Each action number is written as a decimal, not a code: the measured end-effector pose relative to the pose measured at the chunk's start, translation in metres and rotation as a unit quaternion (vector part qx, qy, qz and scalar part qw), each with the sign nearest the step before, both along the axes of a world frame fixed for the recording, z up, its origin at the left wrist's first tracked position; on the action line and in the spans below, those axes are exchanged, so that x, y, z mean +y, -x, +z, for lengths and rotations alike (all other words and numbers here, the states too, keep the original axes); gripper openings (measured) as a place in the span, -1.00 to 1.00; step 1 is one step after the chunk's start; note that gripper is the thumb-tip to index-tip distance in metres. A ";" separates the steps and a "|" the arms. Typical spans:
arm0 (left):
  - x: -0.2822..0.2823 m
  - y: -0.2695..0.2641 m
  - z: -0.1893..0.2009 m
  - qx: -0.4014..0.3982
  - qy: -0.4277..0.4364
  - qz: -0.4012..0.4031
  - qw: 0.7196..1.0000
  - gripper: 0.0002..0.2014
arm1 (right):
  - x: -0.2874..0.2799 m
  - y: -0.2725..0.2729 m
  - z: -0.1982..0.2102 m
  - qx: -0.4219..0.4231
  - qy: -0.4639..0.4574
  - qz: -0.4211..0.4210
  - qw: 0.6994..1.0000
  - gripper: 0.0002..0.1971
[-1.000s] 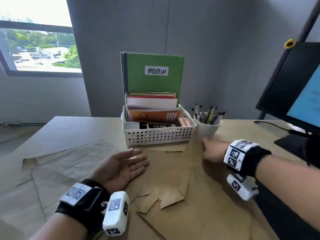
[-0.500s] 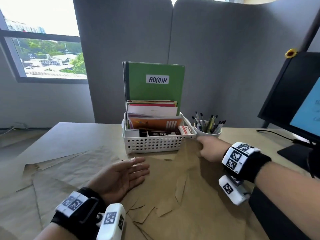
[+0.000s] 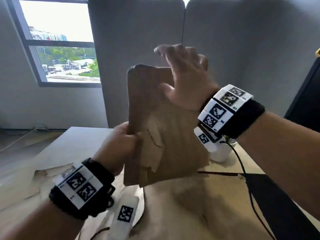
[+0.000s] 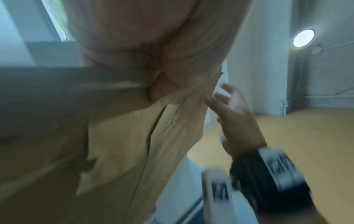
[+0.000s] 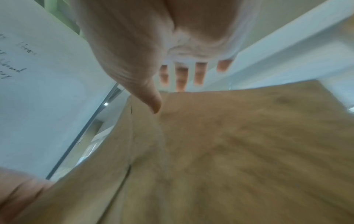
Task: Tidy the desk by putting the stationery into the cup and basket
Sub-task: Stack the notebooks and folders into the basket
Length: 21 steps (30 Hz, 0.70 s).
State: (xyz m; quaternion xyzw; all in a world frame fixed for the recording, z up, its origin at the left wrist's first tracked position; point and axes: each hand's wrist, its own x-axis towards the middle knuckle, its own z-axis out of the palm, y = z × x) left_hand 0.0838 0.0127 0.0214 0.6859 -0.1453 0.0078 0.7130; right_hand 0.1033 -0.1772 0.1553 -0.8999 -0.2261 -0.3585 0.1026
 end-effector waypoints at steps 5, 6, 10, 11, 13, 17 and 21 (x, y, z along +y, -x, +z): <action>0.078 -0.075 0.057 -0.077 0.084 0.087 0.990 -0.67 | -0.032 -0.045 -0.008 -0.048 -0.182 -0.040 0.981 -0.68; 0.087 -0.090 0.069 -0.086 0.081 0.111 0.987 -0.68 | -0.037 -0.056 -0.013 0.062 -0.168 -0.062 0.982 -0.77; 0.092 -0.151 0.103 -0.088 0.033 0.147 0.985 -0.65 | -0.034 -0.100 -0.054 0.437 0.078 -0.147 0.884 0.12; 0.086 -0.164 0.107 -0.090 -0.009 0.152 0.984 -0.66 | -0.030 -0.109 -0.066 0.442 0.117 -0.133 0.880 0.38; 0.072 -0.188 0.111 -0.096 -0.062 0.157 0.981 -0.77 | -0.023 -0.127 -0.081 0.403 0.160 -0.112 0.894 0.50; 0.030 -0.217 0.118 -0.109 -0.035 0.172 0.978 -0.70 | -0.003 -0.151 -0.080 0.350 0.175 -0.166 0.905 -0.08; 0.018 -0.245 0.100 -0.101 0.108 0.114 0.982 -0.60 | -0.027 -0.246 -0.124 0.370 0.234 -0.196 0.878 -0.20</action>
